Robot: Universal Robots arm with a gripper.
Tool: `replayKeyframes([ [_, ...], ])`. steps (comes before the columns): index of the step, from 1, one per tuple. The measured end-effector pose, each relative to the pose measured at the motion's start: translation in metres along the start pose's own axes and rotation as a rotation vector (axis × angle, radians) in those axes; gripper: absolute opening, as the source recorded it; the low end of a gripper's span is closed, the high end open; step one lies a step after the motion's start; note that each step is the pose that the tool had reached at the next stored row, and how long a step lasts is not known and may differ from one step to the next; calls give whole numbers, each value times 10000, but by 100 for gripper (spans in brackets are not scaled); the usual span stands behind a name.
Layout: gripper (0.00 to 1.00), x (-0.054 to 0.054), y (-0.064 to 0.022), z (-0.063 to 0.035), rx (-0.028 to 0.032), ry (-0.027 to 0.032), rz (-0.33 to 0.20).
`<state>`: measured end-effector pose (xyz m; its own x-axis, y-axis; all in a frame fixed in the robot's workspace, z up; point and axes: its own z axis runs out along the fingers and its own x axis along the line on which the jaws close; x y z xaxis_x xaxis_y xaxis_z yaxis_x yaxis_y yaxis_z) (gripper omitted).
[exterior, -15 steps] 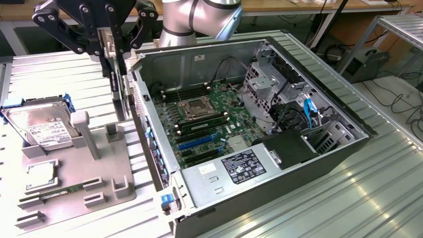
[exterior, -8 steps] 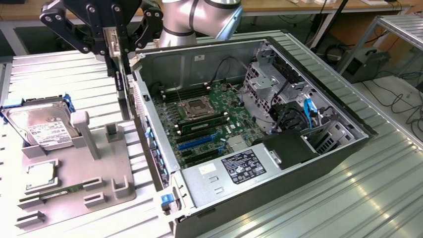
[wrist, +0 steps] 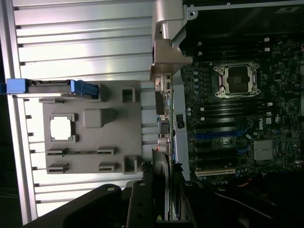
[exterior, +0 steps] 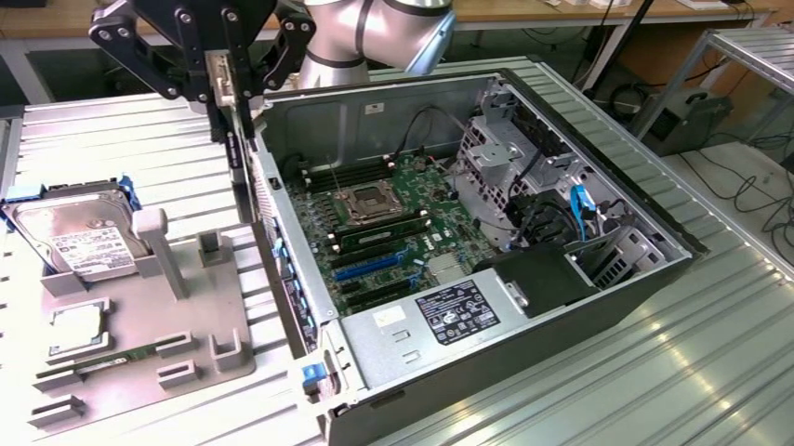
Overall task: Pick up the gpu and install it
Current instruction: 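Pick up the gpu and move the gpu toward the slot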
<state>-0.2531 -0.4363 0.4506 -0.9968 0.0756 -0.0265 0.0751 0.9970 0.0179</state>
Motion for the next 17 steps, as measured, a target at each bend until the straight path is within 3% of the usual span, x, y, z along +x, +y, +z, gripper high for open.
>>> replayKeyframes([
  [17,26,-148,11,8,21,-2,-1],
])
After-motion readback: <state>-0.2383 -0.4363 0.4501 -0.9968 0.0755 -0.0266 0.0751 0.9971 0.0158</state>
